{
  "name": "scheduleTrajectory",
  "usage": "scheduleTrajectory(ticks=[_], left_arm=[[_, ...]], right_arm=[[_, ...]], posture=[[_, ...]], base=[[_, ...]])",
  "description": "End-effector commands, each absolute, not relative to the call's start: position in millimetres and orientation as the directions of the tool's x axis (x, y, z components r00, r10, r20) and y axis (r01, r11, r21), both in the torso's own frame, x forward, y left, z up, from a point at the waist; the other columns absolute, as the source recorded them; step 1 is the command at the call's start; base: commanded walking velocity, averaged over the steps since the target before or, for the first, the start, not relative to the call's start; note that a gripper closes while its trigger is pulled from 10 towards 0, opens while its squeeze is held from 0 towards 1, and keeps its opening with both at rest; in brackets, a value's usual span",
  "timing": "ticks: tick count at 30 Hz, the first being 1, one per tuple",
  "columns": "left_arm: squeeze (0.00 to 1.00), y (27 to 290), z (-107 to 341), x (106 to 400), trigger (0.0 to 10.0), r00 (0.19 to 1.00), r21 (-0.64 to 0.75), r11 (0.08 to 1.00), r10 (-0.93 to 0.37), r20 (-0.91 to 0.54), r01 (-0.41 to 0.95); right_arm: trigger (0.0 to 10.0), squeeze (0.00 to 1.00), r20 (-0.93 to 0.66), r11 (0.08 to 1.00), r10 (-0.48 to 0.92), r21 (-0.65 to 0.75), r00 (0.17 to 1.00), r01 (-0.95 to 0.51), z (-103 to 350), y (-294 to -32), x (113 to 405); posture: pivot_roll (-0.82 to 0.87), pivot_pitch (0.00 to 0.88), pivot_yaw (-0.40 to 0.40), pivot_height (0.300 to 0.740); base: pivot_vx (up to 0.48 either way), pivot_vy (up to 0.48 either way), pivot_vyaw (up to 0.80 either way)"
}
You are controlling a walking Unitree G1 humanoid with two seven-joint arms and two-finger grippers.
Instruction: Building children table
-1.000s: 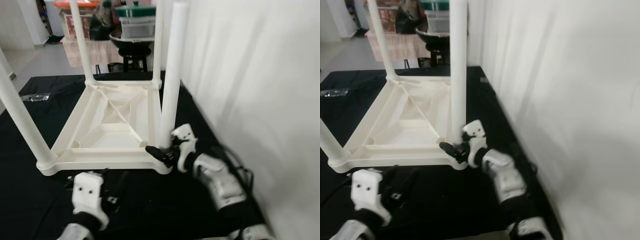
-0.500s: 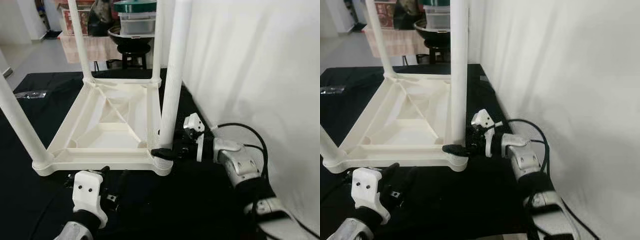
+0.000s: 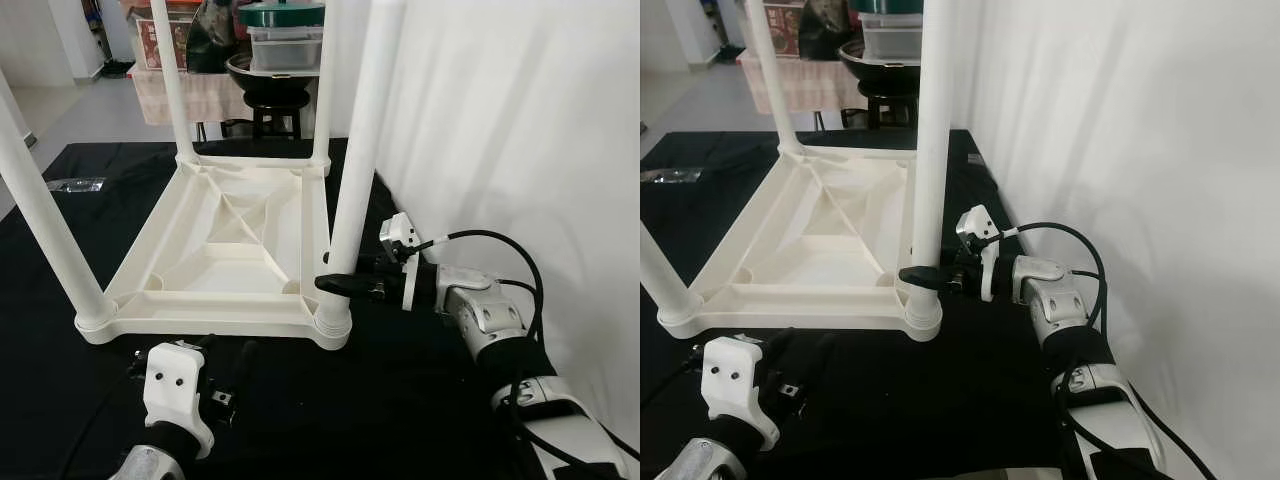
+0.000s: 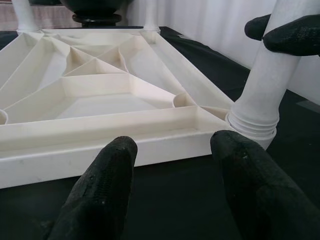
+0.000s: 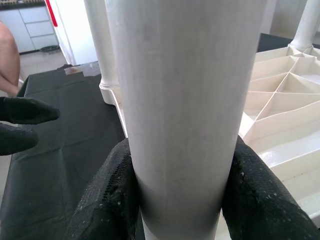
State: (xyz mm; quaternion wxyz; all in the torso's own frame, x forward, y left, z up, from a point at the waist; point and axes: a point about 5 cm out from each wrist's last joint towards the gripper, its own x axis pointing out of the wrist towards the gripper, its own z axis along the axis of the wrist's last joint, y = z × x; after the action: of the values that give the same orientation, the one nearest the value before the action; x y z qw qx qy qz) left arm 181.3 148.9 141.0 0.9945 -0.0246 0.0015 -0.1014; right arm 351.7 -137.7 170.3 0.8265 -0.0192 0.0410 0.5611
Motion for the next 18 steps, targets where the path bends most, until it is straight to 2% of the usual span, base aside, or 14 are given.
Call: scheduleTrajectory(ticks=[1,2,3,4,5,6,7,8,9,16,17,18], left_arm=[[0.0,151,137,181,10.0,0.981,-0.05,0.98,-0.194,-0.017,0.193],[0.0,151,136,180,10.0,0.981,-0.05,0.98,-0.194,-0.019,0.192],[0.0,151,136,180,10.0,0.981,-0.05,0.98,-0.194,-0.019,0.192],[0.0,152,136,179,10.0,0.981,-0.049,0.98,-0.193,-0.021,0.192],[0.0,152,136,179,10.0,0.981,-0.049,0.98,-0.193,-0.021,0.192],[0.0,154,136,178,10.0,0.981,-0.049,0.981,-0.191,-0.025,0.189],[0.0,155,135,178,10.0,0.981,-0.047,0.981,-0.19,-0.029,0.188],[0.0,155,135,178,10.0,0.981,-0.047,0.981,-0.19,-0.029,0.188],[0.0,156,135,177,10.0,0.981,-0.048,0.981,-0.191,-0.035,0.189],[0.0,160,135,177,10.0,0.984,-0.044,0.985,-0.171,-0.04,0.169],[0.0,160,135,177,10.0,0.984,-0.045,0.984,-0.173,-0.04,0.171],[0.0,160,135,177,10.0,0.984,-0.045,0.984,-0.173,-0.04,0.171]], right_arm=[[0.0,0.0,-0.075,0.427,0.903,0.036,0.424,-0.903,166,-146,350],[0.0,0.0,-0.089,0.503,0.863,0.049,0.498,-0.863,159,-144,347],[0.0,0.0,-0.089,0.503,0.863,0.049,0.498,-0.863,159,-144,347],[0.0,0.0,-0.107,0.621,0.782,0.047,0.614,-0.782,151,-140,345],[0.0,0.0,-0.107,0.621,0.782,0.047,0.614,-0.782,151,-140,345],[0.0,0.0,-0.153,0.851,0.523,0.039,0.839,-0.524,136,-139,341],[0.0,0.0,-0.219,0.9,0.433,0.049,0.875,-0.433,112,-124,317],[0.0,0.0,-0.219,0.9,0.433,0.049,0.875,-0.433,112,-124,317],[0.0,0.0,-0.263,0.919,0.389,0.043,0.883,-0.392,100,-112,298],[0.0,0.0,-0.261,0.858,0.494,-0.01,0.829,-0.514,107,-102,302],[0.6,0.0,-0.26,0.839,0.523,-0.011,0.812,-0.544,108,-102,304],[0.6,0.0,-0.26,0.839,0.523,-0.011,0.812,-0.544,108,-102,304]], posture=[[0.06,0.0,-0.067,0.74],[0.05,0.0,-0.077,0.74],[0.05,0.0,-0.077,0.74],[0.05,0.0,-0.077,0.74],[0.05,0.0,-0.077,0.74],[0.04,0.0,-0.066,0.74],[0.04,0.0,-0.063,0.74],[0.04,0.0,-0.063,0.74],[0.03,0.0,-0.054,0.74],[0.04,0.0,-0.054,0.74],[0.04,0.0,-0.051,0.74],[0.04,0.0,-0.051,0.74]], base=[[0.0,0.0,0.0],[0.0,0.0,0.0],[0.0,0.0,0.0],[0.0,0.0,0.0],[0.0,0.0,0.0],[0.0,0.0,0.0],[0.0,0.0,0.0],[0.0,0.0,0.0],[0.0,0.0,0.0],[0.0,0.0,0.0],[0.0,0.0,0.0],[0.0,0.0,0.0]])
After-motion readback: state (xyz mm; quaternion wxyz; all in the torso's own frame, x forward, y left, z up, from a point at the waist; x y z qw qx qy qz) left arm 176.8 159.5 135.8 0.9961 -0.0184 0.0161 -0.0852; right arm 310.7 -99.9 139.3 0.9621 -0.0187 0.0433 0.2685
